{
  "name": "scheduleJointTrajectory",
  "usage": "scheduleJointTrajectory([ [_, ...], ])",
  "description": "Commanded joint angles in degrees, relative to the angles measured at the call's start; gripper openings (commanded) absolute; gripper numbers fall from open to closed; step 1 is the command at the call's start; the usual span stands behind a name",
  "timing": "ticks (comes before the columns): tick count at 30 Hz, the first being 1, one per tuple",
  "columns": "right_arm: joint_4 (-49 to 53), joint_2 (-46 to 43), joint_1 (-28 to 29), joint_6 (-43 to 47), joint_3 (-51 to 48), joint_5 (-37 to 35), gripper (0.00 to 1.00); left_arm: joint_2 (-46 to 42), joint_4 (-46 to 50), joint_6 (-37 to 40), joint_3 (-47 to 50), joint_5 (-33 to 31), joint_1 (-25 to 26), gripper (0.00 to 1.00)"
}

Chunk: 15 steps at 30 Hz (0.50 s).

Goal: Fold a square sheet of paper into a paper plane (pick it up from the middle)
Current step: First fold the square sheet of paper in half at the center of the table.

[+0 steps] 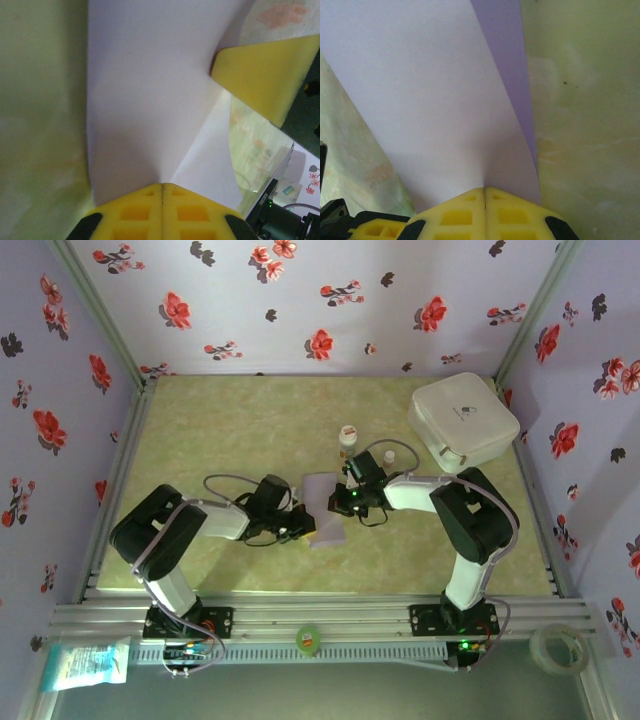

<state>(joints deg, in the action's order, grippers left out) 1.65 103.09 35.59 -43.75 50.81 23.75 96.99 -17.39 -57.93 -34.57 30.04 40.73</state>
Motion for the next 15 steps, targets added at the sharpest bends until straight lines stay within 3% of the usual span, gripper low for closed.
scheduleJointTrajectory([
  [1, 6.3, 1.3, 0.1, -0.5, -2.7, -6.4, 0.0, -1.6, 6.0, 1.2, 3.6, -1.6, 0.2, 0.0],
  [8, 6.3, 0.9, 0.1, -0.6, -2.4, -6.3, 0.0, -8.6, 6.9, 0.6, 2.5, -1.5, 0.8, 0.0],
  [15, 6.3, 0.9, 0.1, -0.7, -2.5, -6.2, 0.0, -7.1, -2.8, -3.6, 0.7, 1.1, 0.8, 0.01],
])
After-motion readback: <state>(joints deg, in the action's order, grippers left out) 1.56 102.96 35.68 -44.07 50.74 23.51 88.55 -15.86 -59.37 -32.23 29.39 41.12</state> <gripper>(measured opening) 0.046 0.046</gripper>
